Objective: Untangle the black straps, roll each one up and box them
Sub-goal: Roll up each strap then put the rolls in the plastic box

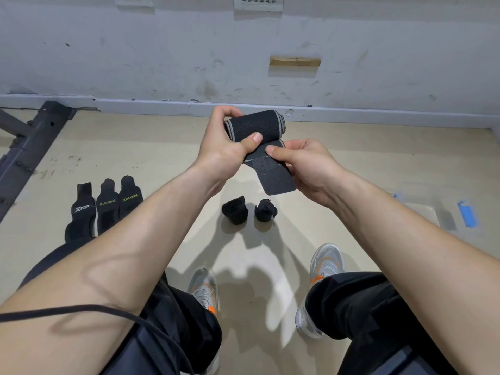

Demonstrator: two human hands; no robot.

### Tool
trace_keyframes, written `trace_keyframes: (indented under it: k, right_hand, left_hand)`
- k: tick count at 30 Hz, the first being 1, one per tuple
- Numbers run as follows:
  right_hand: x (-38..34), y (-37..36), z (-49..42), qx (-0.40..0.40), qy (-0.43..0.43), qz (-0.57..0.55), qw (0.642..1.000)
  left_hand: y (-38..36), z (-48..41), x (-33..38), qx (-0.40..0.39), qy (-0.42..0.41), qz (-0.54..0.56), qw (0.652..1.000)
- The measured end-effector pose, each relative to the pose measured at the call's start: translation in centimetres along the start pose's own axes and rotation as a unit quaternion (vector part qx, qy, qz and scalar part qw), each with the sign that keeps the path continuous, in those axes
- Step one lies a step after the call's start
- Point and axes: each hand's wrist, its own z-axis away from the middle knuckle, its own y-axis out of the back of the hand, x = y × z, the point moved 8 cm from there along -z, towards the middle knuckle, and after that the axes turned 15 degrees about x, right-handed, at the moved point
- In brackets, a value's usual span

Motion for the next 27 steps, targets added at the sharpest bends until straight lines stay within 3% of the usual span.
trace_keyframes:
  k: [9, 14, 20, 23, 27]
  right_hand:
    - [-0.1, 0.6, 0.0, 0.024, 0.024, 0.035, 0.999]
    - [0.0, 0.3, 0.4, 0.026, 0.021, 0.022, 0.999]
    - [-0.2, 0.0, 0.7, 0.028, 0.002, 0.011, 1.000]
    - [-1.0, 0.1, 1.1, 0.026, 0.056, 0.081, 0.995]
    - [-2.0, -0.9, 2.4, -0.058, 0.165, 0.159, 0.972]
  left_hand:
    - [-1.4, 1.0, -0.2, -0.082, 0.055, 0.069, 0.993]
    - [-1.4, 1.3, -0.5, -0.064, 0.145, 0.140, 0.977]
    - [-0.2, 0.4, -0.8, -0.011, 0.175, 0.161, 0.971]
    - [0.8, -0.2, -0.8, 0.024, 0.186, 0.170, 0.968]
    - [1.9, -0.9, -1.1, 0.062, 0.207, 0.184, 0.959]
